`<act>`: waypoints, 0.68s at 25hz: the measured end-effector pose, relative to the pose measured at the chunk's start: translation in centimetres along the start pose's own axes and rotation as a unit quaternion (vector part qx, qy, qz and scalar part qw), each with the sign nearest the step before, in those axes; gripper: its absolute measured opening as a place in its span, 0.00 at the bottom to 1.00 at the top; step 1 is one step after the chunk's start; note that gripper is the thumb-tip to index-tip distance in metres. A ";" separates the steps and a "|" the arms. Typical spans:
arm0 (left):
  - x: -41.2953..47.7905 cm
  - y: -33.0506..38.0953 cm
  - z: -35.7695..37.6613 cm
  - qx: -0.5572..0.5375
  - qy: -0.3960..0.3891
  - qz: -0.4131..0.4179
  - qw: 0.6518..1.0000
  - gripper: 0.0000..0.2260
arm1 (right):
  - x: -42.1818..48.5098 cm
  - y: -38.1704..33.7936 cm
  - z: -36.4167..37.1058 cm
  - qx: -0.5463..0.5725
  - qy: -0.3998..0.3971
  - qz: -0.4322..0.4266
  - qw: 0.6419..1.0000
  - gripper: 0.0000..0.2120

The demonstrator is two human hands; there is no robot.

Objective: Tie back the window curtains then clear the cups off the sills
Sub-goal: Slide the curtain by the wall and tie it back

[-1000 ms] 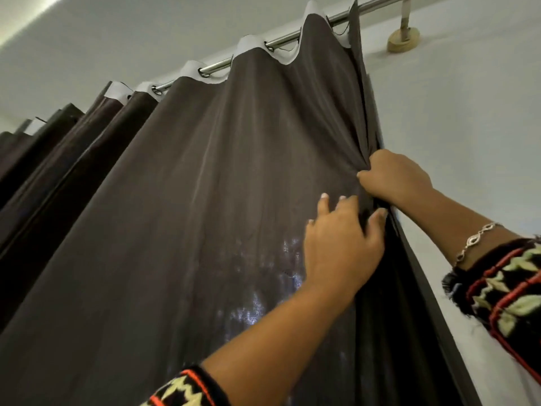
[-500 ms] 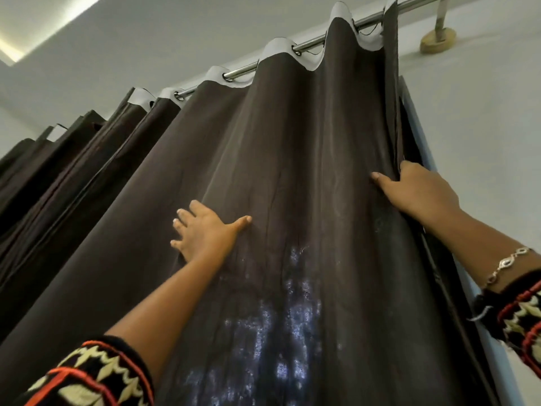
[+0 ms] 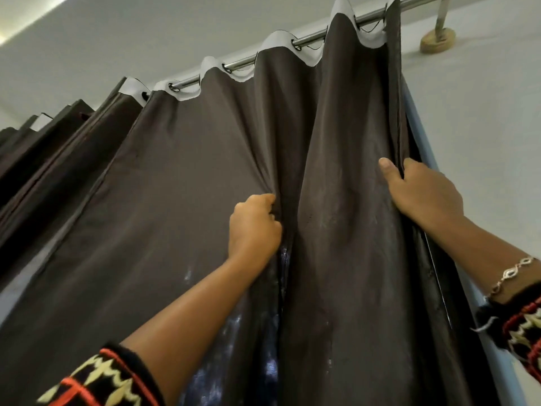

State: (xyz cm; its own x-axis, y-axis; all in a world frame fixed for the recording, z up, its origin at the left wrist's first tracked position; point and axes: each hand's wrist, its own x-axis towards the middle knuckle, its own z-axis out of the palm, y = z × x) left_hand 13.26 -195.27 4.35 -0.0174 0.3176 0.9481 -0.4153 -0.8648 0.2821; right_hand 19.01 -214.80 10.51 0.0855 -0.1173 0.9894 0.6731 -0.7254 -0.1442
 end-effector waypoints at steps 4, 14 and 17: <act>-0.9 5.2 3.3 -0.049 -0.031 0.058 0.997 0.13 | 0.3 1.1 -0.7 -0.019 0.008 0.003 1.000 0.19; -4.2 7.0 5.3 0.024 0.027 0.074 0.997 0.13 | -0.1 4.1 -2.2 -0.069 -0.019 -0.017 0.997 0.05; -2.7 2.8 3.0 -0.003 0.097 0.048 0.994 0.20 | -0.2 3.8 -2.1 -0.068 -0.015 -0.018 0.997 0.05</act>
State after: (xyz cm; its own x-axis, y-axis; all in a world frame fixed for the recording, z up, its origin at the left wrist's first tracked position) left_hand 14.85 -199.73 3.00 -0.2321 0.3025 0.9245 -0.4085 -0.8929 0.1896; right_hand 20.00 -218.93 9.70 0.0875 -0.0706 0.9937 0.5696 -0.8148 -0.1080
